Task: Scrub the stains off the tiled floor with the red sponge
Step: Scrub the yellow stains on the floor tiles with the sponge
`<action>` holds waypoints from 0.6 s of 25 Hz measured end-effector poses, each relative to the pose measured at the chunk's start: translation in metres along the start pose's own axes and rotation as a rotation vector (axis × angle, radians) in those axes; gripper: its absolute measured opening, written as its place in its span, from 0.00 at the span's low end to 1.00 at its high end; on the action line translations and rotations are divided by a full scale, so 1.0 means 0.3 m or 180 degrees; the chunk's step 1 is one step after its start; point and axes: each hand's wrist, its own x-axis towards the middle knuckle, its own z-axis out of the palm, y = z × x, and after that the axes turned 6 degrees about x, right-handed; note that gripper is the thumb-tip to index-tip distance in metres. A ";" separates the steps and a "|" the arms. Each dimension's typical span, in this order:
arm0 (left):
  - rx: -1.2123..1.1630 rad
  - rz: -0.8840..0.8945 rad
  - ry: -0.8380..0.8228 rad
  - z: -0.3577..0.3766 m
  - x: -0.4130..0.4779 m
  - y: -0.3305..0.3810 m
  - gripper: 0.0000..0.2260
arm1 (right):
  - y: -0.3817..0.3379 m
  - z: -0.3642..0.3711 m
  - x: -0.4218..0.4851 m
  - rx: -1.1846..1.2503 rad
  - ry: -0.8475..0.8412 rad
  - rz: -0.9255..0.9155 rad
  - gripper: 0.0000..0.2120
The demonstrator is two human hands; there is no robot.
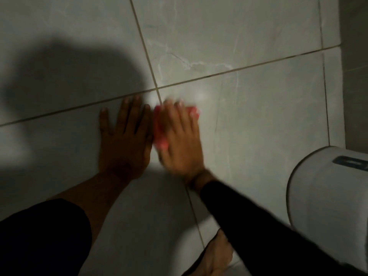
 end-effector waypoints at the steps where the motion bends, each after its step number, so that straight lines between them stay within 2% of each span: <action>1: -0.0008 -0.0014 0.0001 -0.001 -0.003 0.001 0.32 | -0.069 0.029 -0.173 -0.0018 -0.0221 -0.0048 0.33; 3: 0.0024 0.0015 -0.0005 -0.001 -0.002 0.001 0.33 | -0.085 0.022 -0.501 -0.0017 -0.0499 0.0370 0.32; 5: 0.0034 0.0063 0.0007 -0.003 0.000 -0.004 0.34 | 0.059 -0.024 -0.631 -0.0141 -0.0486 0.0936 0.34; 8: 0.0016 0.0075 -0.0042 -0.003 -0.004 -0.008 0.34 | 0.350 -0.138 -0.418 0.0313 0.0122 0.2445 0.37; 9: 0.0039 0.0083 -0.0043 -0.002 -0.004 -0.009 0.34 | 0.409 -0.165 -0.296 0.0450 0.0435 0.2705 0.38; 10: 0.0057 0.0088 -0.0042 -0.001 -0.002 -0.008 0.34 | 0.418 -0.175 -0.200 0.0443 0.0599 0.2731 0.39; 12: 0.0045 0.0073 -0.0028 0.000 -0.002 -0.009 0.33 | 0.310 -0.102 -0.159 0.0115 0.0484 0.1953 0.39; 14: 0.0037 0.0050 -0.0024 -0.003 -0.005 -0.009 0.33 | 0.100 -0.004 -0.354 -0.0108 -0.0135 0.0973 0.42; 15: 0.0043 0.0064 -0.0027 -0.005 -0.005 -0.007 0.33 | 0.029 0.016 -0.509 -0.0214 -0.0404 0.0726 0.44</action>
